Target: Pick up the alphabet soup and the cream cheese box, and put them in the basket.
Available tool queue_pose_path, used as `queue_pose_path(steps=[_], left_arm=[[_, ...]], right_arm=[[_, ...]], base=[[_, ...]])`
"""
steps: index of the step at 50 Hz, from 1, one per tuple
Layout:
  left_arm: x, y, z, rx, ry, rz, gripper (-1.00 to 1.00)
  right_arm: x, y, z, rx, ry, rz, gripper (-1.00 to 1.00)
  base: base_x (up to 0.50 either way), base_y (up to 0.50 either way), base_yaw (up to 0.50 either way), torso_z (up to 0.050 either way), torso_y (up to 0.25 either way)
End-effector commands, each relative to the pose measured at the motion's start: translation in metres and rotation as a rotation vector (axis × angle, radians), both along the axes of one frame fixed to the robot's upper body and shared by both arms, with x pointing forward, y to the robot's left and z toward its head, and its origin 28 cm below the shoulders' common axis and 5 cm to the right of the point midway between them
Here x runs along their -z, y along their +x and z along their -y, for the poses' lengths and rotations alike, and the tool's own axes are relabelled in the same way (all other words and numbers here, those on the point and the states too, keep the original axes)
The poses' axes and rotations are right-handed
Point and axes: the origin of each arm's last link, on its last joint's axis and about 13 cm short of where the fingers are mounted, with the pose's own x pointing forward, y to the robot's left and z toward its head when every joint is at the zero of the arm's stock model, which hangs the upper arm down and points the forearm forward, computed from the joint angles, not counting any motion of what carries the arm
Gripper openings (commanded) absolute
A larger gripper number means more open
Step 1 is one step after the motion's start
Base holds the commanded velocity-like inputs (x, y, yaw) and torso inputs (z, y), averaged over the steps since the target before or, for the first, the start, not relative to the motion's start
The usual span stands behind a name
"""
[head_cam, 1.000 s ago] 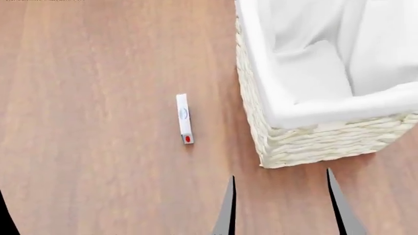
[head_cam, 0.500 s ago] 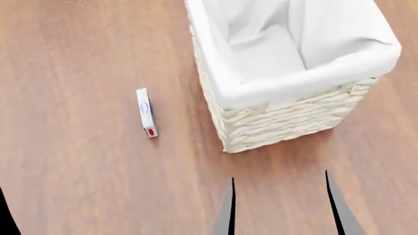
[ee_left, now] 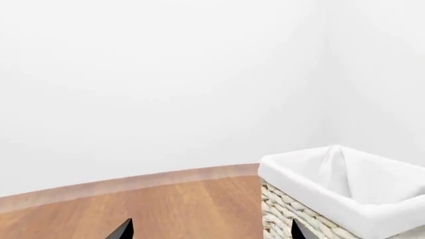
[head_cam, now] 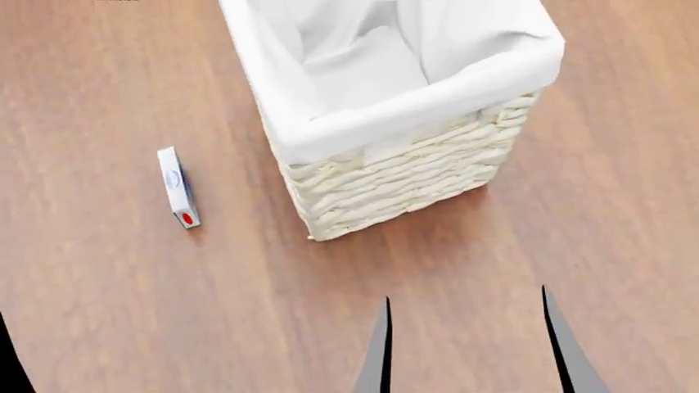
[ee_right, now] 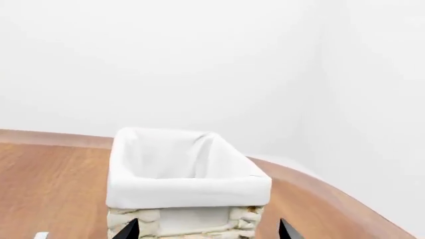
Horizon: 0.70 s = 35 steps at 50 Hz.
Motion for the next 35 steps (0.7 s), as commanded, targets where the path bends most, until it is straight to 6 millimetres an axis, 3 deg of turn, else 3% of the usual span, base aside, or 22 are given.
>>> queue_pose_path(steps=[1,26,35], left_arm=[[0.001,0.001,0.001,0.005,-0.003,-0.002,1.0],[0.006,0.002,0.001,0.012,-0.003,-0.016,1.0],[0.004,0.003,0.001,0.017,0.005,-0.018,1.0]], right_arm=[[0.001,0.001,-0.002,0.002,-0.011,-0.024,1.0],[0.006,-0.021,0.002,0.061,0.035,-0.13,1.0],[0.004,-0.032,-0.002,0.078,0.047,-0.254,1.0]], base=[[0.0,0.0,0.0,0.0,0.0],[0.0,0.0,0.0,0.0,0.0],[0.0,0.0,0.0,0.0,0.0]])
